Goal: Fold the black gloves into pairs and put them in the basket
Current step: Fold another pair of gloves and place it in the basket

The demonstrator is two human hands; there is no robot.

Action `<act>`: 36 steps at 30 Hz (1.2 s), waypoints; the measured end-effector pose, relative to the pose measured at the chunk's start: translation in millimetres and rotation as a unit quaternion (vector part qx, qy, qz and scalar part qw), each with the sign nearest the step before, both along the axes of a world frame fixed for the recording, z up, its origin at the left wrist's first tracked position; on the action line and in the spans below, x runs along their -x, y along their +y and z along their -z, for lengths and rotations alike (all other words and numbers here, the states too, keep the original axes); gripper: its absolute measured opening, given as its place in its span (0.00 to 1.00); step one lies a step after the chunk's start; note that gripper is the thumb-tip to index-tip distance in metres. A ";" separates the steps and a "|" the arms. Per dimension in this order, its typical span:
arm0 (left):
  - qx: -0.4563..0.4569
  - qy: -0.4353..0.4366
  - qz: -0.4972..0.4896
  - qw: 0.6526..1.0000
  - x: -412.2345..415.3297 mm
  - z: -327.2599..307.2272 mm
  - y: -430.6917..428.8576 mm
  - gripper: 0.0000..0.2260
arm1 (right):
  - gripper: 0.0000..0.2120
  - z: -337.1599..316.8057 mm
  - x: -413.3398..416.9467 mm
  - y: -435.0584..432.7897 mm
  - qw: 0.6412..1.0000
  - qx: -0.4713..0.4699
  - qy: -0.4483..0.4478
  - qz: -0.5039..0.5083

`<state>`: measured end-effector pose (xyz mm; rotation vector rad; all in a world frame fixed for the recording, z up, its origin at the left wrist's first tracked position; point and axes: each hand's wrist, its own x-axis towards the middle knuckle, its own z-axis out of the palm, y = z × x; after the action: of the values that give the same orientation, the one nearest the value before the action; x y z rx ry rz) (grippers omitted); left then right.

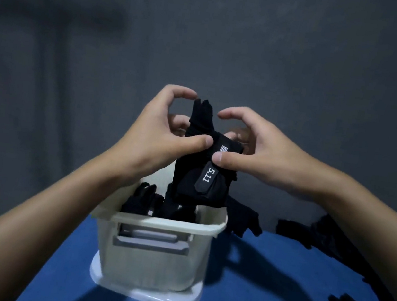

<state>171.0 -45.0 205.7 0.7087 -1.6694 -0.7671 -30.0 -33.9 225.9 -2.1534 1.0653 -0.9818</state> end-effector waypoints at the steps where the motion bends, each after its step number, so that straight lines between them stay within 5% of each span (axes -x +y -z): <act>1: -0.002 -0.002 -0.004 1.000 -5.5 1.4 -5.7 0.27 | 0.31 -1.0 -4.8 -6.6 1.000 -0.002 0.018 -0.004; 6: -0.012 -0.031 -0.018 0.999 -24.9 11.7 -29.6 0.26 | 0.45 1.4 -22.0 -31.5 0.997 -0.008 0.071 -0.013; 13: -0.029 -0.095 -0.019 0.995 -44.5 28.2 -52.8 0.27 | 0.35 15.5 -33.2 -55.0 0.993 -0.032 0.114 -0.020; 21: 0.047 -0.227 -0.108 0.967 -87.9 59.5 -68.3 0.05 | 0.38 32.0 -34.8 -70.4 0.975 -0.081 0.209 0.000; 29: 0.062 -0.258 -0.090 0.960 -96.6 58.8 -66.7 0.18 | 0.41 34.6 -57.1 -76.2 0.923 -0.121 0.364 0.024; 36: 0.040 -0.272 -0.068 0.959 -101.6 63.8 -69.2 0.19 | 0.47 34.1 -69.1 -77.7 0.877 -0.180 0.445 0.021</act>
<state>272.5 -114.2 142.0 1.0294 -2.1024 -0.4182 39.1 -111.5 191.8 -2.2575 1.5365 0.2836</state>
